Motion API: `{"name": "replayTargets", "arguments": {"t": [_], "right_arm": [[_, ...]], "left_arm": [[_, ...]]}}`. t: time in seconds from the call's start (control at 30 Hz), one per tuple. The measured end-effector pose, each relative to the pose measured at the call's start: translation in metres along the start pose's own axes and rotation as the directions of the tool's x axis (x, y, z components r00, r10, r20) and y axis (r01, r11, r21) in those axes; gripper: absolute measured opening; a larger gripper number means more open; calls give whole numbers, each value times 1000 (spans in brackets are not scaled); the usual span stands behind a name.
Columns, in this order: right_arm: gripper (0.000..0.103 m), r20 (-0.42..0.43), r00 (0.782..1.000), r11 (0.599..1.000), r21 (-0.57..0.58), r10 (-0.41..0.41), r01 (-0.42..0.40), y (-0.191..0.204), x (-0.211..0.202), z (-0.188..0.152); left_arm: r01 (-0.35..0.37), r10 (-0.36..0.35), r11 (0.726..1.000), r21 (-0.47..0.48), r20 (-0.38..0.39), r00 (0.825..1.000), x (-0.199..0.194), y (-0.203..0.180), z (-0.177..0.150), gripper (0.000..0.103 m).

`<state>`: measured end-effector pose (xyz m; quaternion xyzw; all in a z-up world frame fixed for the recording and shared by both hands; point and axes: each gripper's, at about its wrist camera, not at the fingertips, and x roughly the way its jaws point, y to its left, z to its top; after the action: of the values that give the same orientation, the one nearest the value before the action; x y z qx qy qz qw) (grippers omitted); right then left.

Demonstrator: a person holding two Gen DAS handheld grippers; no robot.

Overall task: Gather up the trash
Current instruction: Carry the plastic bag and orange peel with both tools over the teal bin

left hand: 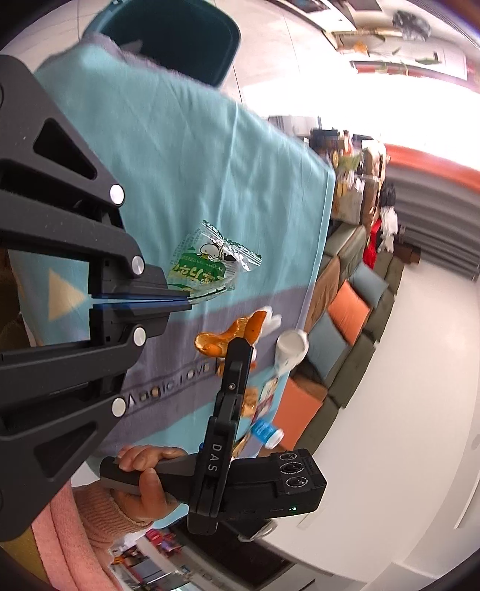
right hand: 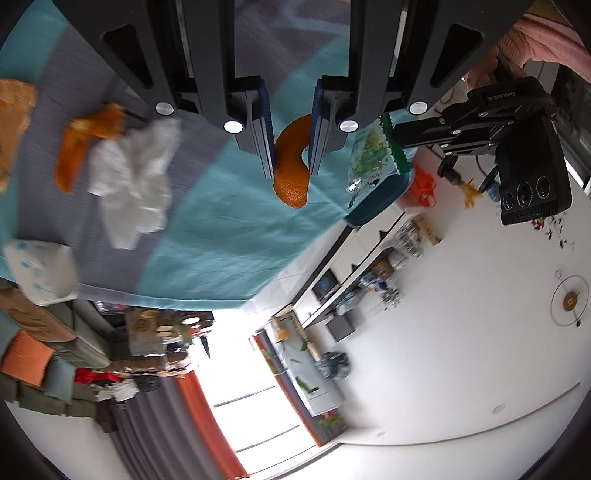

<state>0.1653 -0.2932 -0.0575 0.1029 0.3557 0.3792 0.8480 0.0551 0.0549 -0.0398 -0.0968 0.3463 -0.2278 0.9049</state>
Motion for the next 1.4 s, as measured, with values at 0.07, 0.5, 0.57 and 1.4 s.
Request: {"name": "replayTargets", "arguments": {"t": [0.07, 0.5, 0.57, 1.4], "right_arm": [[17, -15, 1000, 1000, -13, 20, -21, 9, 11, 3], [17, -112, 985, 984, -113, 128, -141, 71, 80, 26], [17, -126, 982, 980, -124, 142, -157, 79, 89, 29], [17, -247, 957, 963, -180, 152, -199, 139, 189, 52]], "left_arm": [[-21, 21, 1000, -14, 15, 1000, -11, 10, -1, 1], [-164, 175, 979, -119, 89, 981, -81, 80, -9, 1], [-184, 196, 975, -128, 90, 976, -86, 89, -9, 1], [-335, 361, 908, -252, 67, 930, -118, 165, -17, 1]]}}
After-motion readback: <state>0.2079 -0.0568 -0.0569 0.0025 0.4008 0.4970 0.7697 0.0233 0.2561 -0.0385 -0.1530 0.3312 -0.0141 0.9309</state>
